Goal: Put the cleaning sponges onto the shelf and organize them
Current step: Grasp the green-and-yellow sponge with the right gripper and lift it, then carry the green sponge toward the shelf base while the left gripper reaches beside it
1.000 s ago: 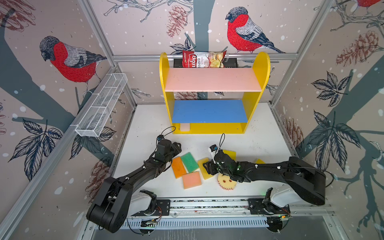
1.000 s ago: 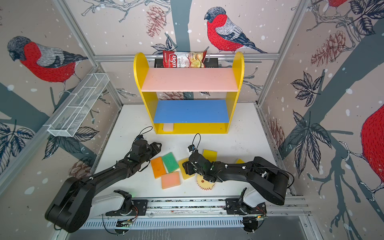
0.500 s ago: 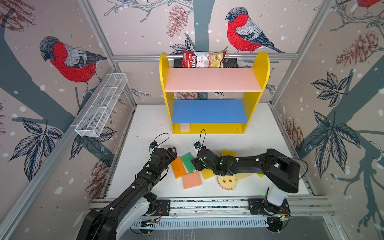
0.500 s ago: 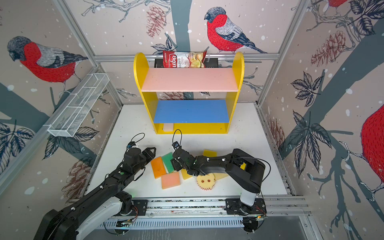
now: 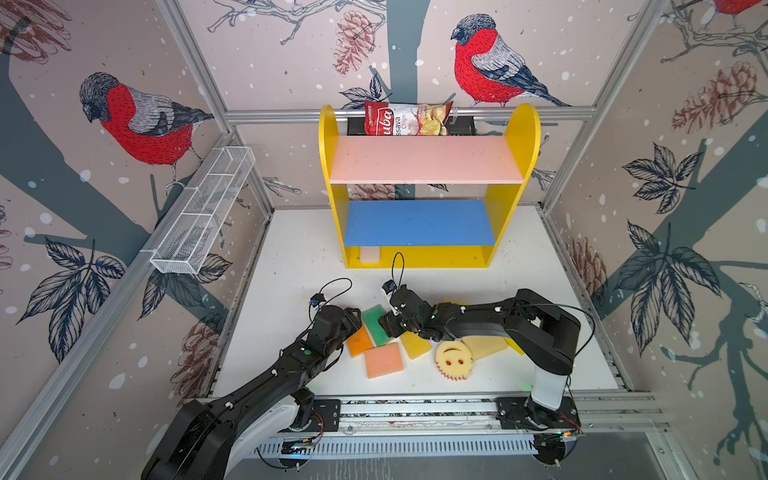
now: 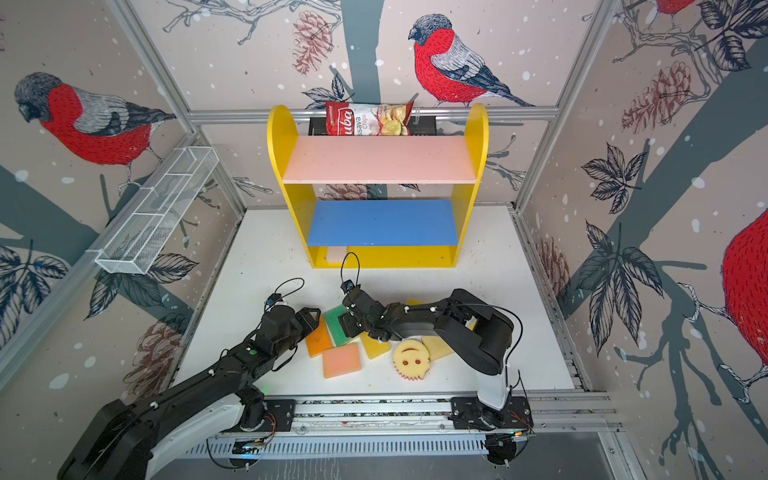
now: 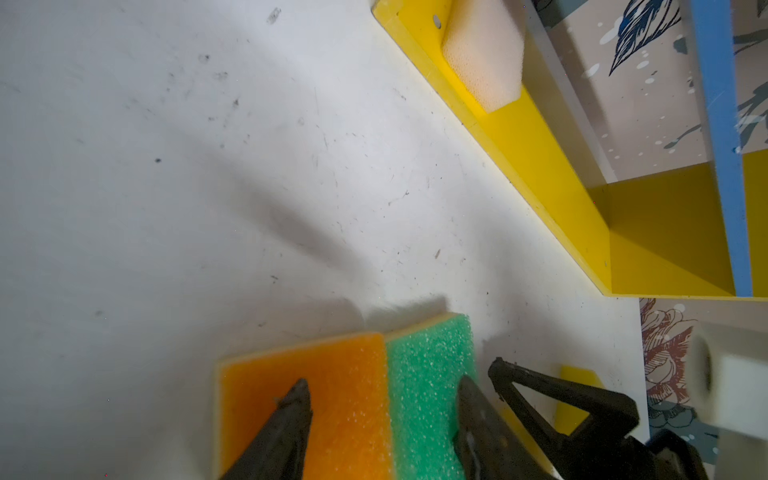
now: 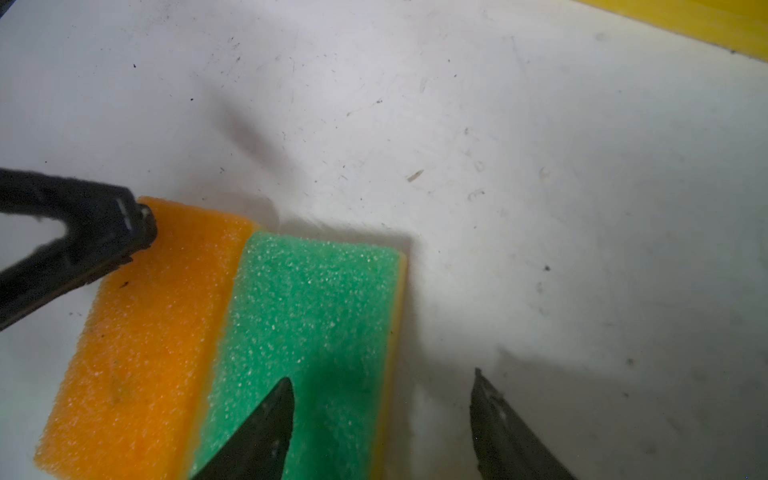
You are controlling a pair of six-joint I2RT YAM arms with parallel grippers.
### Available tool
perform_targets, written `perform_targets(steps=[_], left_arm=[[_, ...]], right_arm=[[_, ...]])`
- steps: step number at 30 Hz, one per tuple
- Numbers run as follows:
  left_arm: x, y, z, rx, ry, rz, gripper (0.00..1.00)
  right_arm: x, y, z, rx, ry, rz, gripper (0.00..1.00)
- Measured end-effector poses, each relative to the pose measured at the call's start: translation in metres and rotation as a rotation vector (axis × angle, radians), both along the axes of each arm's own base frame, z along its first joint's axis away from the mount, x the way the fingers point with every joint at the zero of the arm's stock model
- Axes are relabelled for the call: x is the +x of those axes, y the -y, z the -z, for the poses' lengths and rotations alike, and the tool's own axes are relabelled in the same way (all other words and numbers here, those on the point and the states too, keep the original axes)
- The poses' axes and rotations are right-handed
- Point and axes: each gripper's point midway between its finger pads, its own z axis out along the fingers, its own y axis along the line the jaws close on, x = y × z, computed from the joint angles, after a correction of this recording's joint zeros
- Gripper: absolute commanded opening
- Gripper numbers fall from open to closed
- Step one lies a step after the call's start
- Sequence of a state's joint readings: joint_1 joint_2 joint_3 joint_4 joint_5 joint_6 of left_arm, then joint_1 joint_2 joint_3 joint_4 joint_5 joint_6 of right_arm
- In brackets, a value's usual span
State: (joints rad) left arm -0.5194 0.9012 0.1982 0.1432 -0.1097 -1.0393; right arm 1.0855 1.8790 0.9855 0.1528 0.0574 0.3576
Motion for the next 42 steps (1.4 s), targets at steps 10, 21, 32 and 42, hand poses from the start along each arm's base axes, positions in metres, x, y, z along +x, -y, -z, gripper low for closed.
perform_targets(steps=[10,21,32,42], left_arm=[[-0.003,-0.001,-0.018,-0.006,0.065,0.024,0.57],[-0.018,-0.01,-0.02,-0.009,0.068,0.02,0.57],[-0.031,-0.017,0.002,0.017,0.008,0.019,0.57],[-0.003,0.014,-0.034,0.014,0.085,0.138,0.69]], right_arm=[[0.025,-0.017,0.007,0.129,-0.072,-0.013,0.3],[0.082,0.032,-0.001,0.164,-0.074,0.147,0.07],[0.114,0.084,-0.054,0.223,0.084,0.334,0.01],[0.105,0.087,-0.101,0.301,0.215,0.366,0.01]])
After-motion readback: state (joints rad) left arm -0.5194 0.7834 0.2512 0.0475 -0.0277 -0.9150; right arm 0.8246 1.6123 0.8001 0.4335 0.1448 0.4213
